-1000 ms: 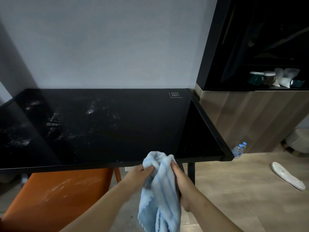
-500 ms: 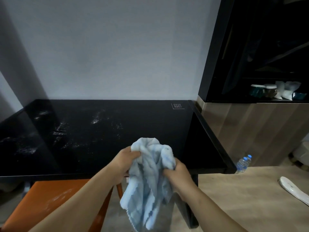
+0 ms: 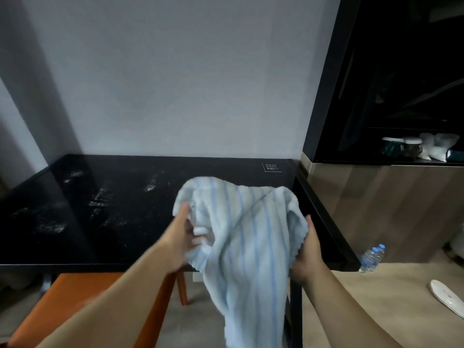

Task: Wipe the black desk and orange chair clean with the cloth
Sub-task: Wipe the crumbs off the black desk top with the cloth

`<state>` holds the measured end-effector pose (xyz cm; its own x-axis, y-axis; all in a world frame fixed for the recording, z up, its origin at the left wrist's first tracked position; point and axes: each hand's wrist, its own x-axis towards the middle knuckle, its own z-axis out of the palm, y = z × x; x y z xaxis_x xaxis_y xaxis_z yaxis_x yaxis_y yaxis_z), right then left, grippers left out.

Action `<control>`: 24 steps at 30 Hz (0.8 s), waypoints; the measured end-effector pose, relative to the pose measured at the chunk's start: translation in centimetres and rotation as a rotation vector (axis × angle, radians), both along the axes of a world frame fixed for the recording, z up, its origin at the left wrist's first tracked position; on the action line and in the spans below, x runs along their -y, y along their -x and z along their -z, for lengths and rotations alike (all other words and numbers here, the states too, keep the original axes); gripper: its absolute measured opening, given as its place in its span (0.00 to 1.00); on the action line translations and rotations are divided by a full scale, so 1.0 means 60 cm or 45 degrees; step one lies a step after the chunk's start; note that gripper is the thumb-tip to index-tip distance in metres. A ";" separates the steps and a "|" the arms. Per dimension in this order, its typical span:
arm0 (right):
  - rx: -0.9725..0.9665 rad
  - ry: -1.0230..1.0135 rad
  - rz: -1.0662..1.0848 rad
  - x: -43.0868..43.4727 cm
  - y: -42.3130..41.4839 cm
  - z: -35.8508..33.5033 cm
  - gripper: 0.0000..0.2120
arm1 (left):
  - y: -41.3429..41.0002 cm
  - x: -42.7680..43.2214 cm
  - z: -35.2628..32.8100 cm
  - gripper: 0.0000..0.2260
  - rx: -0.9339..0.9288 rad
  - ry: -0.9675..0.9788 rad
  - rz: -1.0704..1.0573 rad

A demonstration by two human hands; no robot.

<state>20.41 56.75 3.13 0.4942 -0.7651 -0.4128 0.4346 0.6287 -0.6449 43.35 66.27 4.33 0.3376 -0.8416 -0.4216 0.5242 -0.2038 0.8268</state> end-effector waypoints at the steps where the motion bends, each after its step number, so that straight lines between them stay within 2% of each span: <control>1: -0.130 -0.054 -0.012 -0.005 -0.001 0.014 0.37 | 0.014 -0.004 0.022 0.37 -0.097 -0.157 0.155; 2: -0.236 -0.097 -0.103 -0.013 -0.002 0.029 0.41 | 0.029 -0.009 0.039 0.43 -0.147 -0.256 0.314; 3: -0.305 -0.159 -0.233 -0.022 -0.001 0.040 0.44 | 0.039 -0.013 0.051 0.44 -0.184 -0.287 0.446; 5: -0.262 -0.218 -0.400 -0.036 0.005 0.048 0.40 | 0.048 -0.013 0.050 0.34 -0.108 -0.334 0.520; 6: -0.227 -0.171 -0.422 -0.036 0.010 0.045 0.35 | 0.048 -0.008 0.046 0.30 -0.034 -0.348 0.480; 8: -0.242 -0.015 -0.398 -0.028 0.015 0.034 0.26 | 0.042 0.006 0.039 0.28 0.116 -0.348 0.364; 11: -0.491 0.176 -0.335 -0.018 0.012 0.022 0.21 | 0.033 0.024 0.031 0.27 0.306 -0.331 0.193; 13: -0.681 0.229 -0.182 -0.012 0.009 0.025 0.26 | 0.030 0.029 0.031 0.27 0.451 -0.395 0.140; 15: -0.812 0.309 -0.003 -0.006 0.005 0.023 0.35 | 0.034 0.032 0.033 0.27 0.568 -0.421 0.089; 17: -0.800 0.442 0.125 -0.005 -0.002 0.020 0.41 | 0.037 0.037 0.029 0.29 0.691 -0.386 -0.020; 18: -0.778 0.552 0.108 -0.005 -0.006 0.017 0.41 | 0.036 0.041 0.028 0.34 0.721 -0.370 -0.101; 20: -0.821 0.771 -0.142 -0.003 -0.009 0.008 0.38 | 0.033 0.043 0.025 0.44 0.724 -0.333 -0.168; 22: -0.984 0.966 -0.423 0.002 -0.008 0.008 0.33 | 0.032 0.043 0.023 0.49 0.872 -0.211 0.050; 24: -1.375 1.268 -0.503 0.007 -0.009 0.010 0.17 | 0.028 0.041 0.026 0.48 1.151 -0.204 0.425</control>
<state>20.96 56.32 2.53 0.5364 -0.8366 -0.1112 -0.5955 -0.2818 -0.7523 41.68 63.83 2.77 0.3445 -0.9079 -0.2388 -0.3987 -0.3717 0.8384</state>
